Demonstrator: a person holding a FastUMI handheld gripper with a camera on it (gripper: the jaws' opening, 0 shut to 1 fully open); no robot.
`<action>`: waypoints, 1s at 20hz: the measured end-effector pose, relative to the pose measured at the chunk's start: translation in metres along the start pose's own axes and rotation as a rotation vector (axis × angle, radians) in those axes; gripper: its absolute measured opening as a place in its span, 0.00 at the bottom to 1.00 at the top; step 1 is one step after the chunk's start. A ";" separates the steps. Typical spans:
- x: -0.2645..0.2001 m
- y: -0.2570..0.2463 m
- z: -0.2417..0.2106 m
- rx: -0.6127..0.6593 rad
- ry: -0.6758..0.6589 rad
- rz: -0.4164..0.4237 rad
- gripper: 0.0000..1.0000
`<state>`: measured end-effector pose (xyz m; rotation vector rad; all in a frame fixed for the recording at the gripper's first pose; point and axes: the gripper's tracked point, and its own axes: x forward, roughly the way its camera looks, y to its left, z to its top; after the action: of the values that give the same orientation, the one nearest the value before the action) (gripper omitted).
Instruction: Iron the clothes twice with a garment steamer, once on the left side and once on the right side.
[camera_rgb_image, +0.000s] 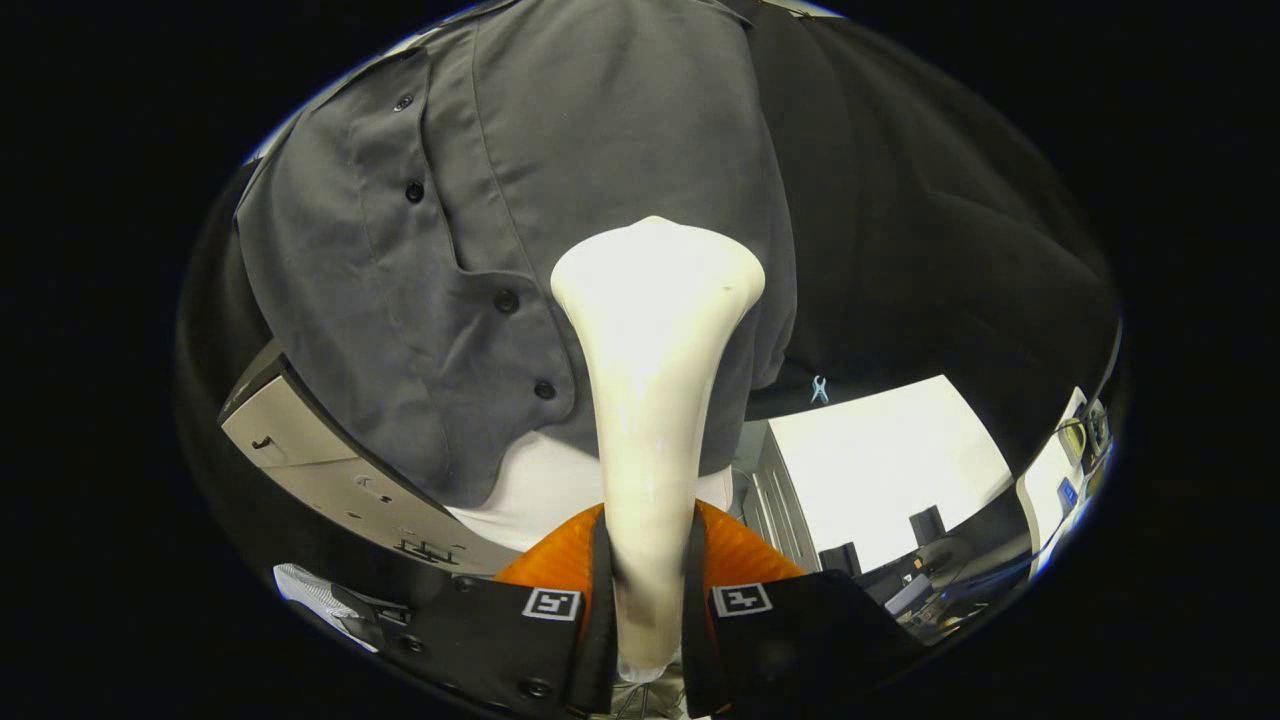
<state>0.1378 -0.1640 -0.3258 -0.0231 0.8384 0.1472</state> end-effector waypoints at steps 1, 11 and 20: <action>0.002 -0.002 -0.005 0.006 0.008 -0.004 0.34; 0.007 -0.010 -0.048 0.028 0.068 -0.020 0.34; -0.043 0.010 -0.010 0.038 -0.048 -0.020 0.34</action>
<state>0.1013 -0.1604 -0.3002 0.0075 0.7921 0.1123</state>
